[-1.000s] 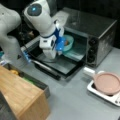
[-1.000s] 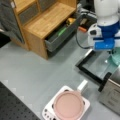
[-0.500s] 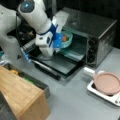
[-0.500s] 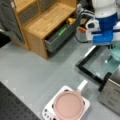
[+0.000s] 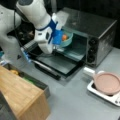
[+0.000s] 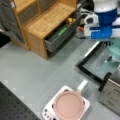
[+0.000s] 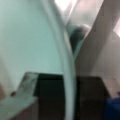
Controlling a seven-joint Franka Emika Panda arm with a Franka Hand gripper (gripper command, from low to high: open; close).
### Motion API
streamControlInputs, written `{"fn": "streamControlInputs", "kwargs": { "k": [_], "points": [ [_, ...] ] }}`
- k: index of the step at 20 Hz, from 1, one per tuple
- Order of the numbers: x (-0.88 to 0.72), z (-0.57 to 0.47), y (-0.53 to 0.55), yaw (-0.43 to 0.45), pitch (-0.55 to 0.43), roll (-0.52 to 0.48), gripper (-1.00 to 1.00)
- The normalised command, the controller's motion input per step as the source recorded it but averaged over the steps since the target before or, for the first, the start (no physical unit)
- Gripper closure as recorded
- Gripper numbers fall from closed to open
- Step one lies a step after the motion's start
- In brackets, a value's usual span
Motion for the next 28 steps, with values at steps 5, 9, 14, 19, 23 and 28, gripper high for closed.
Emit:
{"fn": "streamControlInputs", "kwargs": {
  "k": [5,9,14,19,23,28],
  "points": [
    [0.46,0.27,-0.28,0.147,0.235,-0.160,1.00],
    [0.39,0.29,-0.29,0.168,0.248,-0.138,1.00],
    [0.32,0.31,-0.27,0.176,0.277,-0.120,1.00],
    [0.33,0.33,-0.22,0.167,0.289,-0.096,1.00],
    [0.38,0.32,-0.17,0.145,0.292,-0.094,1.00],
    [0.53,0.33,-0.17,0.090,0.322,-0.142,1.00]
  ]
}}
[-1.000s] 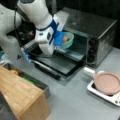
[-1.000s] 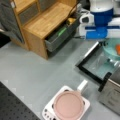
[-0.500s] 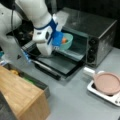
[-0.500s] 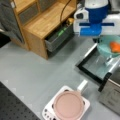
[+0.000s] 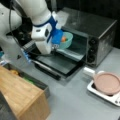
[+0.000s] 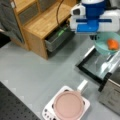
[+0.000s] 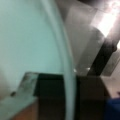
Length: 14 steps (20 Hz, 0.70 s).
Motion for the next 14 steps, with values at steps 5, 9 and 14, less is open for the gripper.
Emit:
{"fn": "streamControlInputs", "kwargs": {
  "k": [5,9,14],
  "points": [
    [0.72,0.38,-0.18,0.021,0.364,-0.159,1.00],
    [0.82,0.35,-0.16,-0.003,0.370,-0.174,1.00],
    [0.92,0.35,-0.16,0.030,0.353,-0.203,1.00]
  ]
}}
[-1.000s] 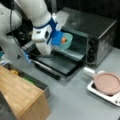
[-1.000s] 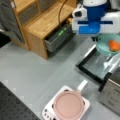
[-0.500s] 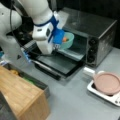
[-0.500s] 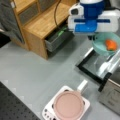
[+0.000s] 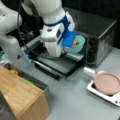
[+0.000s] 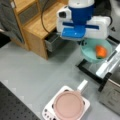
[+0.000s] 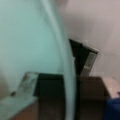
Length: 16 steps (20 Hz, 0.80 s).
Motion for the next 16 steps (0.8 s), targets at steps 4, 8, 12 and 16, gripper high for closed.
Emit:
{"fn": "streamControlInputs", "kwargs": {
  "k": [4,8,12,16],
  "points": [
    [0.86,0.32,-0.19,0.048,0.319,-0.214,1.00],
    [0.61,0.26,-0.18,0.040,0.309,-0.145,1.00],
    [0.43,0.18,-0.20,0.006,0.277,-0.139,1.00],
    [0.49,0.08,-0.42,0.060,0.274,-0.160,1.00]
  ]
}}
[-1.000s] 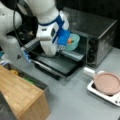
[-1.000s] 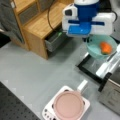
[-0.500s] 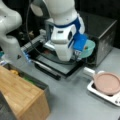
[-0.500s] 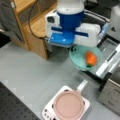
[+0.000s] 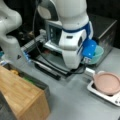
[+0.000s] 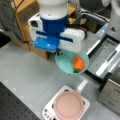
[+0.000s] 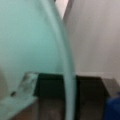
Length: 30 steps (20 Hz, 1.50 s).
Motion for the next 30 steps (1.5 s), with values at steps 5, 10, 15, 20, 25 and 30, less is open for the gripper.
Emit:
{"fn": "streamControlInputs", "kwargs": {
  "k": [5,10,15,20,25,30],
  "points": [
    [0.55,0.11,-0.42,0.090,0.268,-0.146,1.00],
    [0.59,0.14,-0.27,0.085,0.254,-0.129,1.00],
    [0.59,0.09,-0.23,0.123,0.244,-0.125,1.00],
    [0.45,0.13,-0.18,0.138,0.242,-0.140,1.00],
    [0.45,0.05,-0.22,0.160,0.223,-0.123,1.00],
    [0.46,0.00,-0.20,0.196,0.220,-0.096,1.00]
  ]
}}
